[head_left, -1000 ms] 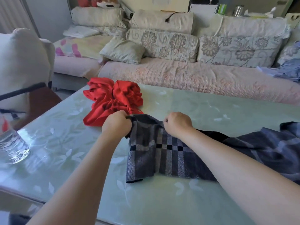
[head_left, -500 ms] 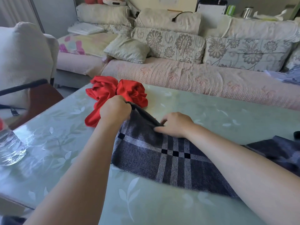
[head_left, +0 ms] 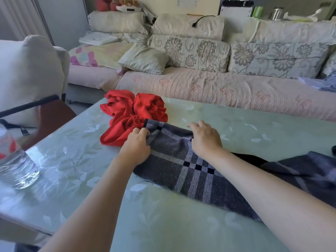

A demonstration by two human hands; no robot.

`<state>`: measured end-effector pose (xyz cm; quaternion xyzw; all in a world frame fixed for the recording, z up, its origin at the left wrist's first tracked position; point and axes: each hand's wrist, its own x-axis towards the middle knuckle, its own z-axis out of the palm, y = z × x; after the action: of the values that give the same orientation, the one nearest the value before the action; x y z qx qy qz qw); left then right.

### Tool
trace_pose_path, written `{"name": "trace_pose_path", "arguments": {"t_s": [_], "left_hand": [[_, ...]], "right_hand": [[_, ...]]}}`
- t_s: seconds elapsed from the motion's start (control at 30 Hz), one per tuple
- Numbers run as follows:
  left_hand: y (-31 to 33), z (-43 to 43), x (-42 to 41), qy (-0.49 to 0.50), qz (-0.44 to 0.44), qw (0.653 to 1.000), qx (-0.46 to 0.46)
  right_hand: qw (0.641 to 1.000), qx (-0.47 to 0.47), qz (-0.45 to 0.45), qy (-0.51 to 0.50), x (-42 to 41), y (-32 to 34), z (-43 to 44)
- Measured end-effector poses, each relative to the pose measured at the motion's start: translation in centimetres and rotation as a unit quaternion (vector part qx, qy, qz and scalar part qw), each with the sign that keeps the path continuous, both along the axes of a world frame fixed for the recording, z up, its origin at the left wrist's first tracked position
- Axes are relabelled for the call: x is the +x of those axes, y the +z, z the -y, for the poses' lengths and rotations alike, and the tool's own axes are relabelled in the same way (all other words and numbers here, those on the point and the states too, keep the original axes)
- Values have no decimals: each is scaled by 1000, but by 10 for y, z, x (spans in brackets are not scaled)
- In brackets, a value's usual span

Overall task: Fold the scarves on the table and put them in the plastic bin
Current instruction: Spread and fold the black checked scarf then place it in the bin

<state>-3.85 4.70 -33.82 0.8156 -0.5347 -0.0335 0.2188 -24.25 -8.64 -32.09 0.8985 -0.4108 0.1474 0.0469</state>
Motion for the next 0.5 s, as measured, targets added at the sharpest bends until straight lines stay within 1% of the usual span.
{"name": "trace_pose_path", "arguments": {"t_s": [0.03, 0.07, 0.1, 0.13, 0.17, 0.2, 0.23, 0.3, 0.37, 0.43, 0.47, 0.5], "left_hand": [[2, -9, -2, 5, 5, 1000, 5], [5, -18, -4, 4, -2, 1000, 22], [8, -27, -4, -5, -15, 998, 60], [11, -37, -6, -29, -22, 993, 109], [17, -48, -7, -61, -18, 985, 160], [20, -56, -5, -89, -15, 976, 196], [23, -62, -4, -105, -15, 971, 212], [24, -67, -1, -121, -42, 975, 182], [21, -67, -2, -142, -34, 982, 121], [19, -67, -4, -147, 17, 987, 66], [22, -67, -1, -131, 45, 989, 48], [28, -66, 1, -108, 72, 990, 50]], "right_hand": [[998, 12, 28, 52, 0, 4, -14], [993, 45, 53, 100, -1, 8, -31], [985, 94, 52, 138, -3, 11, -47], [975, 145, 27, 165, -6, 14, -63], [967, 183, -17, 175, -9, 13, -77], [965, 189, -58, 172, -13, 9, -87], [968, 174, -74, 165, -16, 3, -94], [977, 156, -39, 142, -23, -6, -101], [981, 151, -20, 121, -26, -7, -105], [981, 159, -23, 112, -24, -2, -110], [978, 178, -14, 106, -21, 2, -114], [973, 209, 6, 103, -16, 8, -118]]}}
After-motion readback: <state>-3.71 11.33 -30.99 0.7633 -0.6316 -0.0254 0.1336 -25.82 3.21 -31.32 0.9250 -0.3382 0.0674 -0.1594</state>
